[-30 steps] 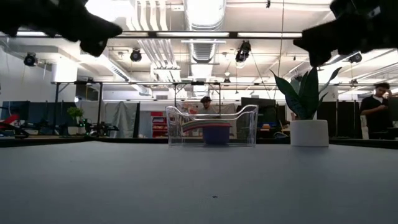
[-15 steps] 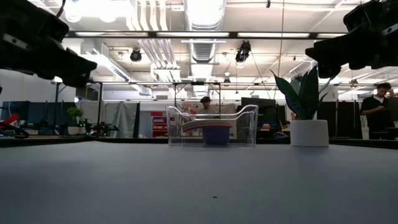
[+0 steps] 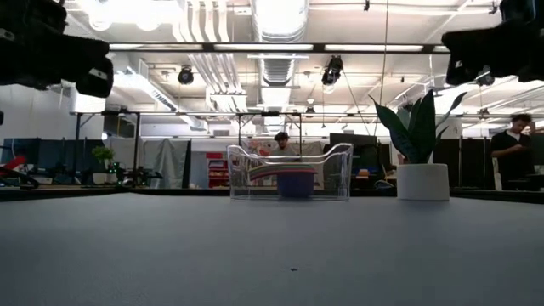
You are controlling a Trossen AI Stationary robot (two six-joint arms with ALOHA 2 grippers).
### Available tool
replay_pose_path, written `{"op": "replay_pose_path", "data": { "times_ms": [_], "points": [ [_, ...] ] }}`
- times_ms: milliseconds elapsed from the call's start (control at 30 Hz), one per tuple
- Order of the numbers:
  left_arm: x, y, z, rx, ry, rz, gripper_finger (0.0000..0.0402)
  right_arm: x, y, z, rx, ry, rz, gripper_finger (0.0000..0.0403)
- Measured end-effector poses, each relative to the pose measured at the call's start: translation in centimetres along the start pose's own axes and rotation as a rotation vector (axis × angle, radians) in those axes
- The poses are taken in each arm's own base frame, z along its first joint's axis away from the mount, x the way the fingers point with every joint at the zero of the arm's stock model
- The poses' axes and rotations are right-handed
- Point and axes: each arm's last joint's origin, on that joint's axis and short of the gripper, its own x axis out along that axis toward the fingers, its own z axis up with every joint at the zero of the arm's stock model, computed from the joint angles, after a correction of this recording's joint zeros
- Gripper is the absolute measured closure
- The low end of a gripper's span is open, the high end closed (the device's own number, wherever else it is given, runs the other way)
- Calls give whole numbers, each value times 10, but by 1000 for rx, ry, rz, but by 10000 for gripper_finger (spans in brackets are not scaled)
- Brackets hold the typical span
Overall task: Nest measuring cups in basket
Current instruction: Return to Home Position
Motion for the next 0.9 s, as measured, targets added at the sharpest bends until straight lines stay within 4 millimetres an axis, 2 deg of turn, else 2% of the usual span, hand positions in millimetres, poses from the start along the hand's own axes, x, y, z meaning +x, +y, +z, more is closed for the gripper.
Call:
{"op": "replay_pose_path", "data": {
  "times_ms": [167, 400, 900],
  "points": [
    [2, -1, -3, -59, -19, -38, 401, -1, 0, 4, -30, -47, 16, 394],
    [3, -2, -4, -257, 0, -64, 401, 0, -1, -2, 45, 26, -41, 394],
    [2, -2, -1, -256, -6, -60, 401, 1, 0, -7, 23, 80, -40, 394]
  ]
}}
